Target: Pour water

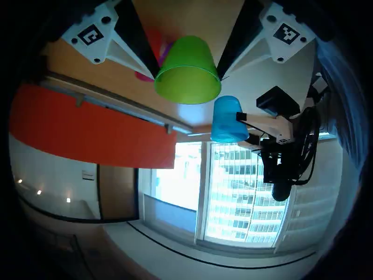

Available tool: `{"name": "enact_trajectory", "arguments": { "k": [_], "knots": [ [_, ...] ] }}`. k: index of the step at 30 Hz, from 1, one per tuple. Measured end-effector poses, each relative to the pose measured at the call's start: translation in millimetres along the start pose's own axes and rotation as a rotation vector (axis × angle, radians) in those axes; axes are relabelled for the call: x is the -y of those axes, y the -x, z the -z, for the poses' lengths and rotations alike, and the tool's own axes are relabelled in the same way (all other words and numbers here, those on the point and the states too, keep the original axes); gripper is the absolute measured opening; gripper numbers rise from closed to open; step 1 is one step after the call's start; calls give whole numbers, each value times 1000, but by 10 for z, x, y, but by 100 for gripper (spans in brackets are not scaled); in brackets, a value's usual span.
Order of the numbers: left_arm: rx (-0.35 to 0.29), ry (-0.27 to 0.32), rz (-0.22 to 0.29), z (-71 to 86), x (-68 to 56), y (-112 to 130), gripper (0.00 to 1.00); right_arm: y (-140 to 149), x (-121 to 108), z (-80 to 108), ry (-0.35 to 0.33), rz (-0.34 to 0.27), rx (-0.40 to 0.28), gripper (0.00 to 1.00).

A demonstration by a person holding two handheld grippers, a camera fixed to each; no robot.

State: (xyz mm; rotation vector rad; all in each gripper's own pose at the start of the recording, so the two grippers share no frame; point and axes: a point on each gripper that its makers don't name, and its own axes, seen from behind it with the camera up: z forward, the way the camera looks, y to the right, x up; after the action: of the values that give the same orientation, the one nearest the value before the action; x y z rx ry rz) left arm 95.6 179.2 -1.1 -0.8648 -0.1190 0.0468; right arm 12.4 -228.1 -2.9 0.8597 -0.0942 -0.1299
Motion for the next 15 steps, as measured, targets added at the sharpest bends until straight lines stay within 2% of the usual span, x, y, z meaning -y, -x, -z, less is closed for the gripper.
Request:
{"name": "enact_trajectory", "arguments": {
  "k": [15],
  "knots": [
    [-67,1,23,10,-3,-205,83,-123,49,-48,-10,0,-27,91]
  ]
}}
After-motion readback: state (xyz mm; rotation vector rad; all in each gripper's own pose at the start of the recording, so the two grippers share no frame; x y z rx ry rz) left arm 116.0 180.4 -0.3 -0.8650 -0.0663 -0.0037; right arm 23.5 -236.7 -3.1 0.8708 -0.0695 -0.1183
